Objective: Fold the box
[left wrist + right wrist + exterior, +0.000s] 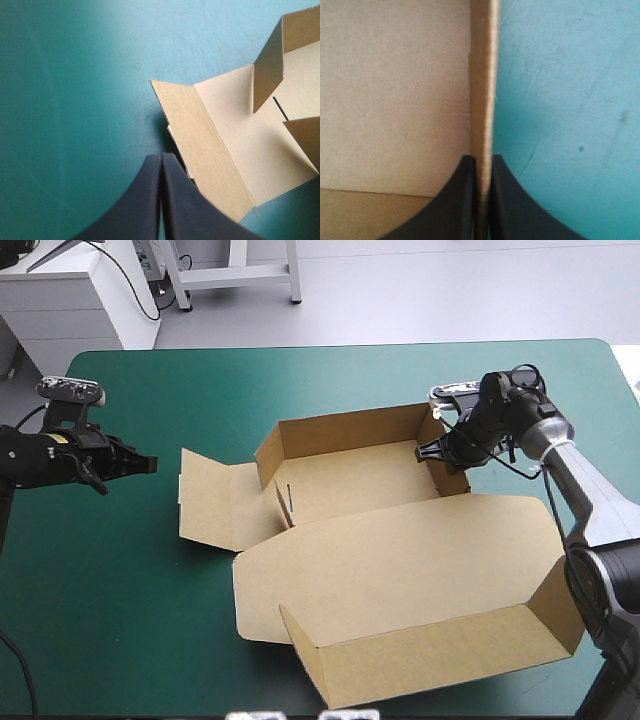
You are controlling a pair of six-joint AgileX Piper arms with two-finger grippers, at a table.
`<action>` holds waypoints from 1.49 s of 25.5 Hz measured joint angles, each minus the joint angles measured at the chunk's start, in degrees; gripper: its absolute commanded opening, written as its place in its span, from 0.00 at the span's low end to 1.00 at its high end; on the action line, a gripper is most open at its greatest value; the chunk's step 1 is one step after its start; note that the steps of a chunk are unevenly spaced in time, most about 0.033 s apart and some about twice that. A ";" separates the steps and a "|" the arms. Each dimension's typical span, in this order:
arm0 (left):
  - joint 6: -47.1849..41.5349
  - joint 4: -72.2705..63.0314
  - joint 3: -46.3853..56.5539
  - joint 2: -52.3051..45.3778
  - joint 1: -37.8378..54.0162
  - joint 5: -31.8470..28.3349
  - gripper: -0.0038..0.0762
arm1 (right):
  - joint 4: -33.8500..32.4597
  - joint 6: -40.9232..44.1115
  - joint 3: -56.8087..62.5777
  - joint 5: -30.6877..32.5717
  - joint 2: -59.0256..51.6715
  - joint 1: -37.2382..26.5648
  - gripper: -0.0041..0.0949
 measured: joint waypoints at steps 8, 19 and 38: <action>0.00 -0.14 0.00 0.00 0.00 0.73 0.04 | -0.02 -0.11 -0.17 0.06 0.25 0.00 0.02; 0.00 -0.14 0.00 0.00 0.00 0.88 0.04 | 0.05 -0.60 -1.24 1.30 1.57 -0.35 0.04; 0.00 -0.21 0.00 0.00 0.00 0.93 0.04 | 1.41 -1.70 -5.38 2.57 4.59 -0.03 0.53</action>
